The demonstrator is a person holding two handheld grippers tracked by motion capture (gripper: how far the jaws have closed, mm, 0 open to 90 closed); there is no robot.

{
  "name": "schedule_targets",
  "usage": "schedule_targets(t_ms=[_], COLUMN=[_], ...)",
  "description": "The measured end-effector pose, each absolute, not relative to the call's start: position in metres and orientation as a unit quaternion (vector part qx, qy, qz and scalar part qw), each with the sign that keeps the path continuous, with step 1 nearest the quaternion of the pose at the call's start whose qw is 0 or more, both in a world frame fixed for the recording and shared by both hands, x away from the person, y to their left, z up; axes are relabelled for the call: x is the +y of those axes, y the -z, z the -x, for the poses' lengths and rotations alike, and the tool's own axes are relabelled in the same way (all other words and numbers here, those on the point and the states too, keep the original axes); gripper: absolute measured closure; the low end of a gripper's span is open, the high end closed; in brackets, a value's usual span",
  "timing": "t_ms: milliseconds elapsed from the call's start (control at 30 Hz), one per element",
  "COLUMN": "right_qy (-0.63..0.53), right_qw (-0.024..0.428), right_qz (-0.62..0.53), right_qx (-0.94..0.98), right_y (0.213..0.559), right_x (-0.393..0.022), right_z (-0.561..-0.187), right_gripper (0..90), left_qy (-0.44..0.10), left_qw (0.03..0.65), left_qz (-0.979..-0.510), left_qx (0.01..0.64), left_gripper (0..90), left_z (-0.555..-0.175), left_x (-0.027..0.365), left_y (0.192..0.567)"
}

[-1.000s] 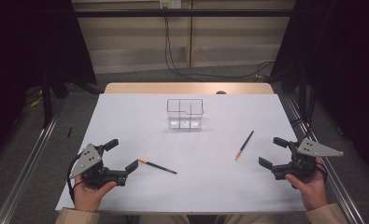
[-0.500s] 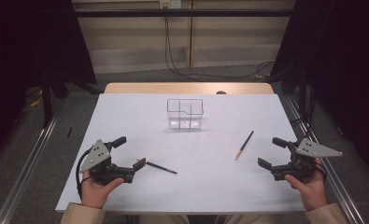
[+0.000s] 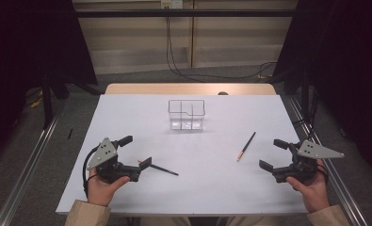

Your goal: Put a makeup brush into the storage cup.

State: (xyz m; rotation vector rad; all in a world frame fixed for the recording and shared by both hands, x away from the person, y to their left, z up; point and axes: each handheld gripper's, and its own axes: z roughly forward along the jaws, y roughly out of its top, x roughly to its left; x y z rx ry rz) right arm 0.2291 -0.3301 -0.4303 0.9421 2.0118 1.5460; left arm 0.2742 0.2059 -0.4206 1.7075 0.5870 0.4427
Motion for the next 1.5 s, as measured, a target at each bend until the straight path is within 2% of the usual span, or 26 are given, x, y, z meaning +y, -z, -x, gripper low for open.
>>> schedule_targets(t_ms=[1500], right_qy=[-0.562], right_qw=[0.212], right_qz=[-0.326], right_qx=[0.730], right_y=[0.430], right_x=[-0.328], right_z=[-0.229], right_gripper=[0.8], left_qy=[-0.167], left_qw=[0.589], left_qz=[-0.754], left_qx=[0.237], left_gripper=[0.0], left_z=[-0.299], left_x=[0.174], left_y=[0.424])
